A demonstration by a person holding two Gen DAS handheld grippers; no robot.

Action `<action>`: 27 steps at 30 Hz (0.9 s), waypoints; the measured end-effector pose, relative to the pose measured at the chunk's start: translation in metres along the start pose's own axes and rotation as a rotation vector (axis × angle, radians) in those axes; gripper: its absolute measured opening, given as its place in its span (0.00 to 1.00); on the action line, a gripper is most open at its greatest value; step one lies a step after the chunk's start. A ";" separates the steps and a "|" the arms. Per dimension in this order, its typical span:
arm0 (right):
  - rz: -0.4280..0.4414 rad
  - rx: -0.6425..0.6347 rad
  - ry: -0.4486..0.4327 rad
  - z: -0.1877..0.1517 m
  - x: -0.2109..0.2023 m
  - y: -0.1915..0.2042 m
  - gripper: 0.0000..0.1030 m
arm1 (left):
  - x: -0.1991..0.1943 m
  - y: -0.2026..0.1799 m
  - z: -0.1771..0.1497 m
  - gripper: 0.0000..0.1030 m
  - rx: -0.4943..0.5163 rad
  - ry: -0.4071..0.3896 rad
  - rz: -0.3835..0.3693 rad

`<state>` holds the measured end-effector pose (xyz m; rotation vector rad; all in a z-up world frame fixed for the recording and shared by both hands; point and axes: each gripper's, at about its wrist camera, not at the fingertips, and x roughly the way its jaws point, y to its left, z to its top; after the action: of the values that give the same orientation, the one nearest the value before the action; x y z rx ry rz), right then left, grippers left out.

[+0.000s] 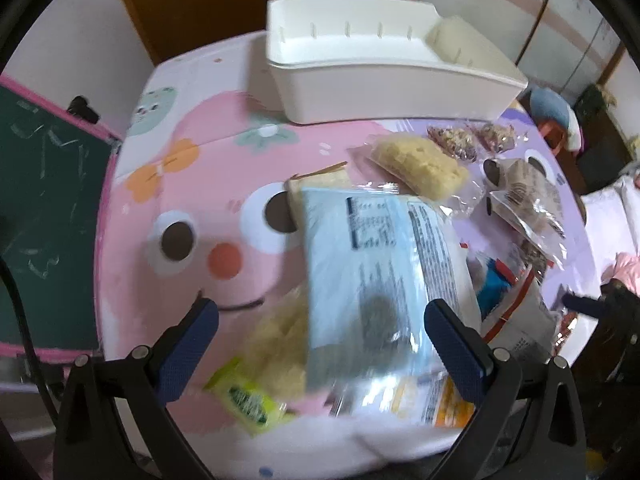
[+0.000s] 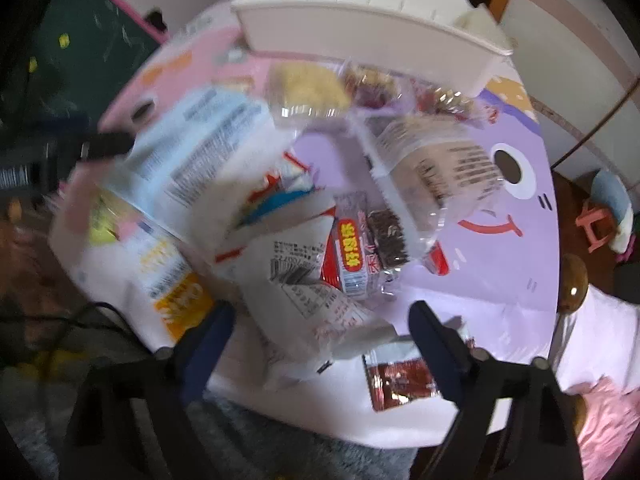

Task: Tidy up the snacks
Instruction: 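Grasp the blue-white bag with left tool while right tool grasps white-red bag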

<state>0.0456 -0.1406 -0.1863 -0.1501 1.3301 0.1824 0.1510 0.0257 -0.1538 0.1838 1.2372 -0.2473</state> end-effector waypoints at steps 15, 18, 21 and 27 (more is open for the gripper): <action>0.127 0.030 0.021 0.002 0.018 -0.004 0.45 | 0.076 -0.050 0.038 0.91 0.070 0.158 -0.120; 0.136 0.051 0.006 0.003 0.011 -0.012 0.45 | 0.072 -0.052 0.036 0.86 0.078 0.126 -0.113; 0.129 0.065 -0.018 0.006 0.000 -0.016 0.44 | 0.064 -0.048 0.034 0.78 0.045 0.099 -0.131; 0.126 0.072 -0.093 0.004 -0.033 -0.020 0.44 | 0.035 -0.034 0.030 0.58 0.013 0.035 -0.100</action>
<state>0.0465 -0.1610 -0.1529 0.0033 1.2526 0.2451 0.1791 -0.0177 -0.1776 0.1381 1.2816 -0.3400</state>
